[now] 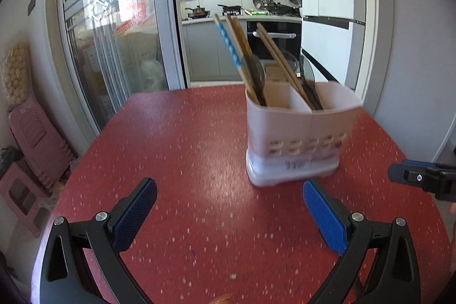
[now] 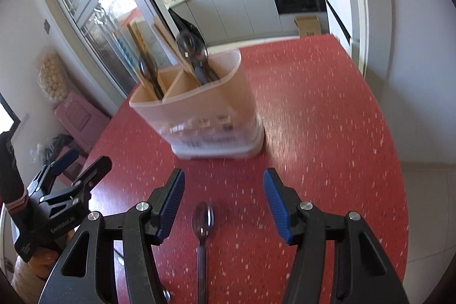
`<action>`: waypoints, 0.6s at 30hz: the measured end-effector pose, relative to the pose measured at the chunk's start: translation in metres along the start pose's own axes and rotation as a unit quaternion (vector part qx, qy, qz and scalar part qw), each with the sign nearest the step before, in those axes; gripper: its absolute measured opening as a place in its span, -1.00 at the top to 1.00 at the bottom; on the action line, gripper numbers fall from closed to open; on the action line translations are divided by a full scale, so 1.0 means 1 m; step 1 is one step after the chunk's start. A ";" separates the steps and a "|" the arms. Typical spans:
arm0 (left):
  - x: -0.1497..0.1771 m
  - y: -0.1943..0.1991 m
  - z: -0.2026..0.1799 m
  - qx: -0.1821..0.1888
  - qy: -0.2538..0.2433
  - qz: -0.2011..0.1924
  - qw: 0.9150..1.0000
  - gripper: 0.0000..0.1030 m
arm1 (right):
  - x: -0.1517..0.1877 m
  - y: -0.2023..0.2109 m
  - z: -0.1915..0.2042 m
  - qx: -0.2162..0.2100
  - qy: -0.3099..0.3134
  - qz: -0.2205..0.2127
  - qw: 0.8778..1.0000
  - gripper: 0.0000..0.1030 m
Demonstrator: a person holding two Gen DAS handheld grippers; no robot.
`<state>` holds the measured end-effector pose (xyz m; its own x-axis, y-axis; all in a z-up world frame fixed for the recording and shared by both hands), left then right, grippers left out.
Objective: Organize utensils
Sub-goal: 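Withdraw both open grippers from the holder toward the last dark spoon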
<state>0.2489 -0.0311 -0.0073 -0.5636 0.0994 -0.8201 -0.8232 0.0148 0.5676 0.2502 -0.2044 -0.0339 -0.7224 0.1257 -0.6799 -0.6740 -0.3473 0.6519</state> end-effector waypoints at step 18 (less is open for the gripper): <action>0.100 0.038 -0.014 0.071 -0.162 0.034 0.984 -1.00 | 0.069 -0.030 -0.002 0.037 -0.009 0.116 0.993 -0.19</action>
Point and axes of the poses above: each gripper's, at about its wrist camera, not at the fingertips, and y roughly against the way its jaws point, z to its left, x to its underside, the point moved 4 cm from there along -y, roughly the way its jaws point, and after that the axes turned 4 degrees about -x, right-handed, at the moved point
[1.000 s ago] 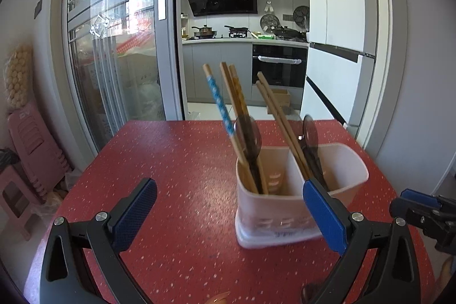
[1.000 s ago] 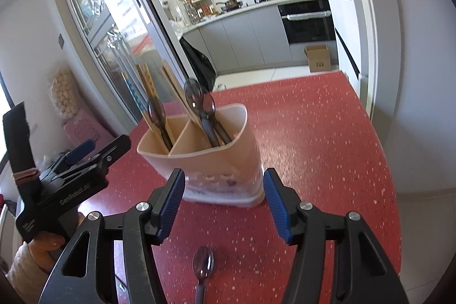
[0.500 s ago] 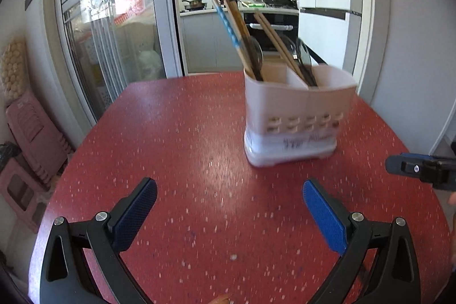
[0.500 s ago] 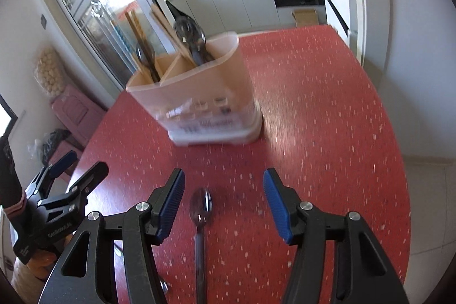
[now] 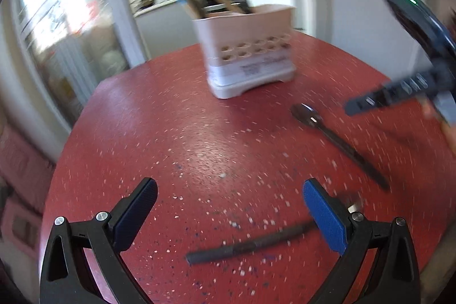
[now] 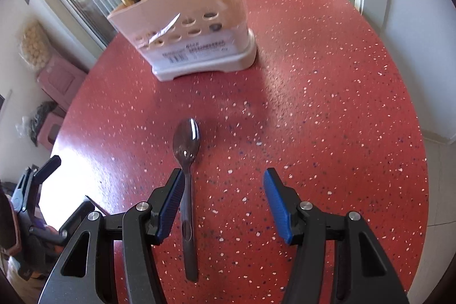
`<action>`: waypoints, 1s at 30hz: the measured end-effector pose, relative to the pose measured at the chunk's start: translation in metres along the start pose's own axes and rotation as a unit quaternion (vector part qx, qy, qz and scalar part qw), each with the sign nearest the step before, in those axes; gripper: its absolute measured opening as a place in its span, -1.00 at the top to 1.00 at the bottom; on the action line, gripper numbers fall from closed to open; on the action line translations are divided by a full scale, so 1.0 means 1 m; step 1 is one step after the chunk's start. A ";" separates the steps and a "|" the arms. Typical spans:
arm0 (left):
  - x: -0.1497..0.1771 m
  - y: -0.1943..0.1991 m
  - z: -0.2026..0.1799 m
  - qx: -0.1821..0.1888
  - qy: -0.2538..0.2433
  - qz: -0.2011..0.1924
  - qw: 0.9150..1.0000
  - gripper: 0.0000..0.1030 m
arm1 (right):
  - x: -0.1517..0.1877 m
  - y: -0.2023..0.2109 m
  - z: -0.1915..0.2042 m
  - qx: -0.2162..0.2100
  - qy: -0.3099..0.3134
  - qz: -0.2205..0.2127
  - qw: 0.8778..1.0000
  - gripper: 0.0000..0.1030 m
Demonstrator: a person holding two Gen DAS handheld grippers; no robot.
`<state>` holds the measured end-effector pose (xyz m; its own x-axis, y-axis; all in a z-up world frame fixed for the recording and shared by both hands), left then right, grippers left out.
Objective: Organize utensils
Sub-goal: 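Withdraw both open grippers from the holder toward the last dark spoon, then close the right gripper on the dark spoon's handle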
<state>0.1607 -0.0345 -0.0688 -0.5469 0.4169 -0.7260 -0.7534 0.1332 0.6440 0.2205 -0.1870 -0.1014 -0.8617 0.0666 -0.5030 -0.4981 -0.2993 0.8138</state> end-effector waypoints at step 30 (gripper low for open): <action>0.008 -0.015 -0.062 0.137 -0.265 0.059 0.953 -1.00 | -0.004 -0.063 0.067 0.090 0.119 0.123 0.981 0.13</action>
Point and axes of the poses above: each gripper's, at about its wrist camera, not at the fingertips, and y roughly against the way its jaws point, z to its left, x to its underside, the point moved 4 cm from there along -y, roughly the way its jaws point, and after that the axes turned 4 degrees about -x, right-handed, at the moved point
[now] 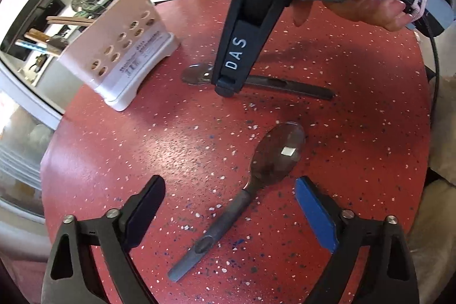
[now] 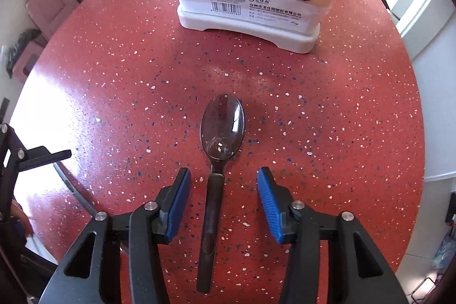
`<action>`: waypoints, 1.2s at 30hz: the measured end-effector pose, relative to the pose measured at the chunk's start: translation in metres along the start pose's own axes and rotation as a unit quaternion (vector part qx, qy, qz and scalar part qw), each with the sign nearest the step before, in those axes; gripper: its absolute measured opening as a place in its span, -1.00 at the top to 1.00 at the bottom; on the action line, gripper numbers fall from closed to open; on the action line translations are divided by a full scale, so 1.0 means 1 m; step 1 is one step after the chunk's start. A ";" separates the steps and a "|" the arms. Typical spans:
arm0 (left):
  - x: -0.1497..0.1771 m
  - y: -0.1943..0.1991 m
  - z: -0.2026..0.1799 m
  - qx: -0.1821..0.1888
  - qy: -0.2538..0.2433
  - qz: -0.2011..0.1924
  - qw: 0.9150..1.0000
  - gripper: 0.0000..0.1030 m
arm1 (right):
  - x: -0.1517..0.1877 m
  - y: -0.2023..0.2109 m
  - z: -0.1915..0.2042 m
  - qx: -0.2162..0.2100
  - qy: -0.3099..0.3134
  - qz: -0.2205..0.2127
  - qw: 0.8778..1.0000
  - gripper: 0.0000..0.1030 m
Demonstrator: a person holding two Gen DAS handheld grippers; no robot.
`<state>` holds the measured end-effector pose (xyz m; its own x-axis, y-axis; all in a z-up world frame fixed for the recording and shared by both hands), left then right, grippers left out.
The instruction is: Organize utensils
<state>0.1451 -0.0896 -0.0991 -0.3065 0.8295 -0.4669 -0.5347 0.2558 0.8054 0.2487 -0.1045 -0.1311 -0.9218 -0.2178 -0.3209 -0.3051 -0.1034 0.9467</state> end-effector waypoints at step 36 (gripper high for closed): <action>0.011 0.007 0.038 0.011 0.272 0.019 0.962 0.26 | 0.038 0.059 -0.054 -0.077 -0.039 -0.072 0.994 0.75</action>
Point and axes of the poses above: each gripper's, at about its wrist camera, not at the fingertips, and y roughly against the way its jaws point, z to its left, x to its underside, the point moved 4 cm from there along -y, roughly the way its jaws point, and after that the axes turned 4 degrees about -x, right-handed, at the moved point
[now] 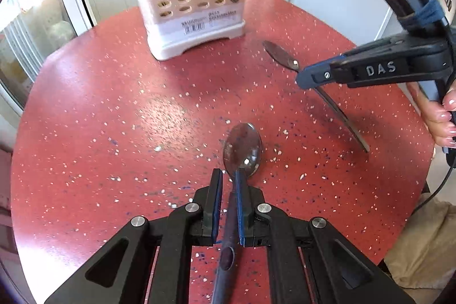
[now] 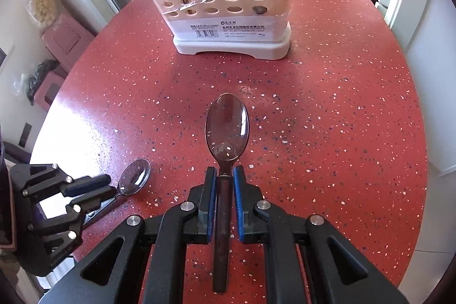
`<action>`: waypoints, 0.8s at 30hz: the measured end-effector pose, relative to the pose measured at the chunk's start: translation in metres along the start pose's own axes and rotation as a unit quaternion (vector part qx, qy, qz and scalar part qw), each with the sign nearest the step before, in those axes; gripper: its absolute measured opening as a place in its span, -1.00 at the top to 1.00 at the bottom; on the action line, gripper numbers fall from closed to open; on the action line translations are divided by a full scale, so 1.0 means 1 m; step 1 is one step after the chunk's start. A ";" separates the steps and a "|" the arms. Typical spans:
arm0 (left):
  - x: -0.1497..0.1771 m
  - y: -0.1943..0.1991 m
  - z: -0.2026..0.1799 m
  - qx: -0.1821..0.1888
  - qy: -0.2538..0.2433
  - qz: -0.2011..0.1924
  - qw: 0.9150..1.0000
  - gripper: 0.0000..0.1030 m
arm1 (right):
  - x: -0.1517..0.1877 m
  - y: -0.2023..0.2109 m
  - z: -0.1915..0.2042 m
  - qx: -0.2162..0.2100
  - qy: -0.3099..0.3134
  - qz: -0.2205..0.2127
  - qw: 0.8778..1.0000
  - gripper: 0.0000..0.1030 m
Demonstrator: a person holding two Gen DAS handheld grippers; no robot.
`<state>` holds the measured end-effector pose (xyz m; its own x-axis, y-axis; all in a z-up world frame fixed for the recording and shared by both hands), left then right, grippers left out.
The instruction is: Organize utensils
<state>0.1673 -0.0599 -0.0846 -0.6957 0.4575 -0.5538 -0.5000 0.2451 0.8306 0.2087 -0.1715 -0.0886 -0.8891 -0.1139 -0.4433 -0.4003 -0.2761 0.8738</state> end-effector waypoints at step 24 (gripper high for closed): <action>-0.013 -0.037 -0.004 0.018 -0.068 0.134 0.988 -0.85 | 0.000 0.019 -0.006 -0.020 -0.011 -0.015 1.000 0.75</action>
<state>0.1930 -0.0782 -0.1087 -0.7244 0.6196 -0.3024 -0.2865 0.1284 0.9494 0.2021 -0.1822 -0.0731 -0.8816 -0.0843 -0.4644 -0.4180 -0.3177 0.8511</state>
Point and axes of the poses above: each gripper's, at about its wrist camera, not at the fingertips, and y roughly against the way its jaws point, z to its left, x to its underside, the point moved 4 cm from there along -y, roughly the way its jaws point, and after that the axes turned 4 degrees about -x, right-handed, at the moved point
